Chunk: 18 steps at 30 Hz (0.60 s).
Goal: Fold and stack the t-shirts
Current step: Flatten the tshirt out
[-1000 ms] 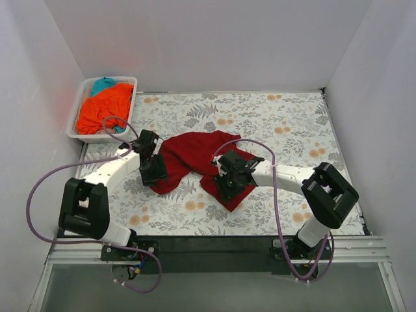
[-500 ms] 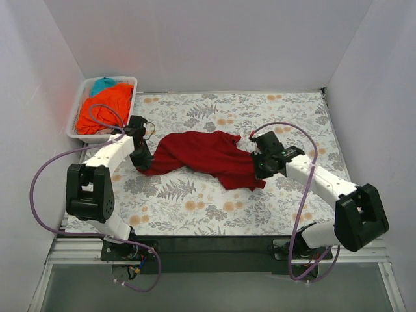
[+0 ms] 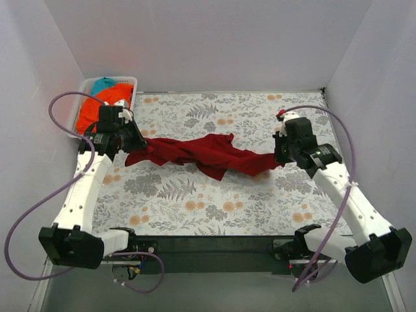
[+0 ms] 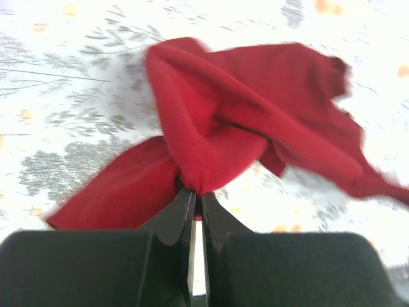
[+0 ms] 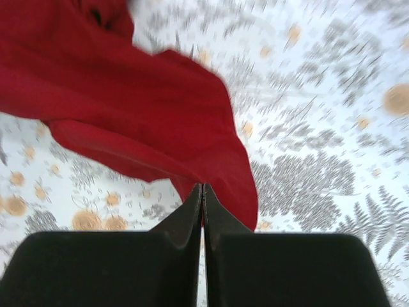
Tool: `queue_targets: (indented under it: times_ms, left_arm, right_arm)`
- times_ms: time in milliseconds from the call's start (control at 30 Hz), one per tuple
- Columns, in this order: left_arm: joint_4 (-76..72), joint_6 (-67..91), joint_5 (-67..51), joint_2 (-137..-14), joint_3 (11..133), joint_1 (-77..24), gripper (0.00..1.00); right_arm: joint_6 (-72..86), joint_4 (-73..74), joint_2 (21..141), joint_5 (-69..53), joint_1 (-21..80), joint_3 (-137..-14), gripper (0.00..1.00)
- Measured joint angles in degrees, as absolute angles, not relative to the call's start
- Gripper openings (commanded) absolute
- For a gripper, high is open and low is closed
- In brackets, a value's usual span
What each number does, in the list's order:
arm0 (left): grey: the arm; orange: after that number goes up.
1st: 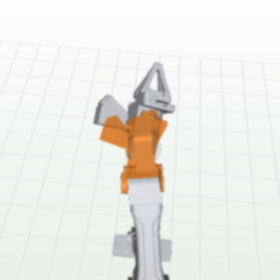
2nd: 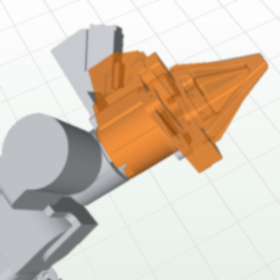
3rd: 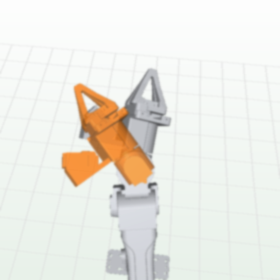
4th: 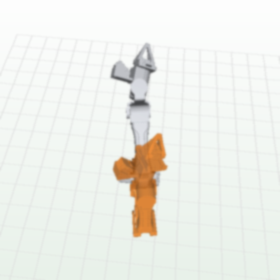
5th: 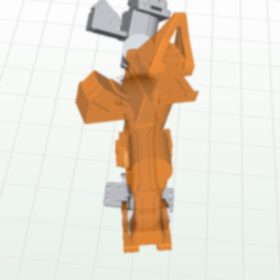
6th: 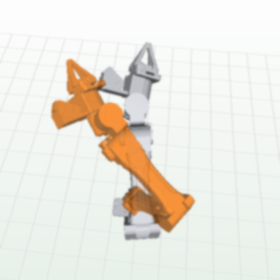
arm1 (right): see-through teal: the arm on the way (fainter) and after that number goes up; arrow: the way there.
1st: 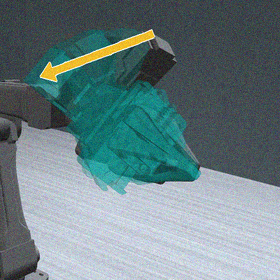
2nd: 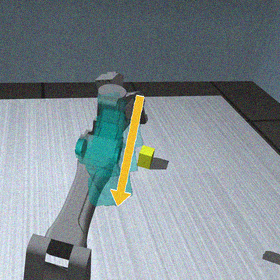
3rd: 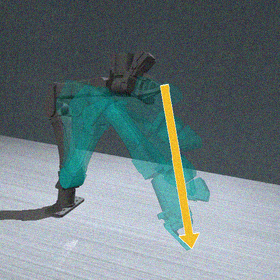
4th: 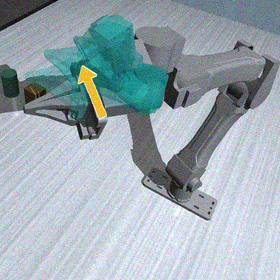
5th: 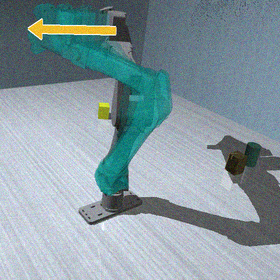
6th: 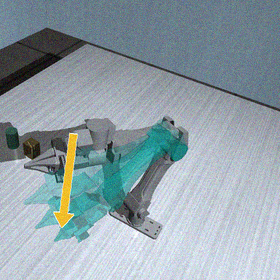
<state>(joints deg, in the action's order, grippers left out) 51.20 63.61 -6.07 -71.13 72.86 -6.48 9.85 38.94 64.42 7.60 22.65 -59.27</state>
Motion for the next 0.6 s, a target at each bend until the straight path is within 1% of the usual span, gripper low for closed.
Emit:
queue_targets:
  times_ms: [100, 200, 233, 267, 433, 533, 600]
  left_arm:
    - [49.3, 63.0, -12.5, -66.6, 69.5, -6.4, 0.0]
    - [49.1, 62.8, -17.1, -67.7, 67.7, -6.6, 0.0]
    - [49.0, 62.8, -17.5, -69.6, 68.0, -6.7, 0.02]
    - [49.0, 63.0, -17.1, -72.3, 68.4, -6.5, 0.02]
    - [48.2, 64.0, -13.8, -89.9, 74.7, -3.5, 0.0]
    - [49.1, 64.1, -12.8, -100.0, 82.8, -1.5, 0.0]
    - [49.0, 63.9, -13.0, -103.9, 87.7, -0.6, 0.0]
  right_arm:
    - [9.3, 39.0, 60.7, 9.2, 21.5, -64.2, 0.01]
    - [8.6, 38.6, 59.6, 10.0, 21.2, -65.9, 0.01]
    - [8.4, 38.7, 60.1, 10.0, 21.1, -65.8, 0.01]
    - [8.2, 38.7, 60.8, 10.0, 21.1, -65.7, 0.01]
    - [6.5, 37.4, 68.2, 9.9, 21.1, -63.0, 0.01]
    - [5.1, 37.5, 71.9, 10.5, 20.8, -63.0, 0.01]
    - [4.3, 37.7, 72.5, 10.8, 20.1, -63.7, 0.01]
